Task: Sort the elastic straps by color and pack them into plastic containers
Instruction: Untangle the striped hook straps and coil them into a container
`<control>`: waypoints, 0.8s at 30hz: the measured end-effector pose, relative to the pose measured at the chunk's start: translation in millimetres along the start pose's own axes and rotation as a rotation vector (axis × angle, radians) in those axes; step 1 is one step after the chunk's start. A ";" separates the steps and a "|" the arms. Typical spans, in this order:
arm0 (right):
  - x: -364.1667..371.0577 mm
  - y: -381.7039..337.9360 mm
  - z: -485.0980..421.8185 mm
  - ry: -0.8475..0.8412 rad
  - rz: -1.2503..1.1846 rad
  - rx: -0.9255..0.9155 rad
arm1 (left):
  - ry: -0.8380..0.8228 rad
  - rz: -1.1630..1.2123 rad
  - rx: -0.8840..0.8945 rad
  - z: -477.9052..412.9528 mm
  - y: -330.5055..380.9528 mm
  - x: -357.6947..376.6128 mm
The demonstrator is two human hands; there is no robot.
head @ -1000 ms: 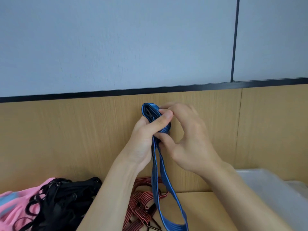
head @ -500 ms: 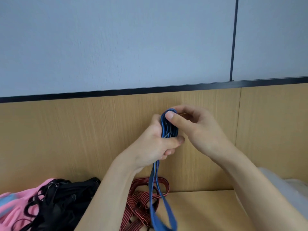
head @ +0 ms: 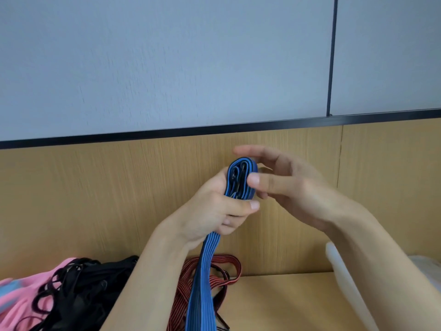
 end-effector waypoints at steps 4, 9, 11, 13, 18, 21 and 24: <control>-3.6 -6.6 1.6 -0.022 0.156 -0.099 | -0.072 0.137 0.035 1.7 2.1 1.1; -15.3 -5.7 0.7 0.045 0.014 -0.125 | -0.188 0.399 0.068 3.8 1.2 -1.3; -15.5 -5.6 0.3 0.063 0.061 -0.136 | -0.176 0.380 0.048 3.9 -1.7 -5.8; -13.2 -5.9 1.6 0.049 0.170 -0.127 | -0.163 0.347 0.023 4.5 -4.5 -7.6; -3.0 -8.7 2.6 -0.003 0.399 -0.120 | -0.123 0.383 0.016 3.9 -6.5 -9.5; -3.5 -14.8 2.6 0.083 0.415 -0.189 | -0.073 0.381 0.085 2.3 -0.5 -14.0; -12.6 -20.1 3.5 0.231 0.424 -0.256 | -0.029 0.238 0.121 1.8 4.7 -16.1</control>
Point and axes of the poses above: each hand's wrist, its own z-axis away from the middle knuckle, its own x-axis out of the palm, y = z × x, the point moved 6 cm from there along -z, towards the middle knuckle, and after that the axes turned 3 degrees about -z, right-handed, at the moved point
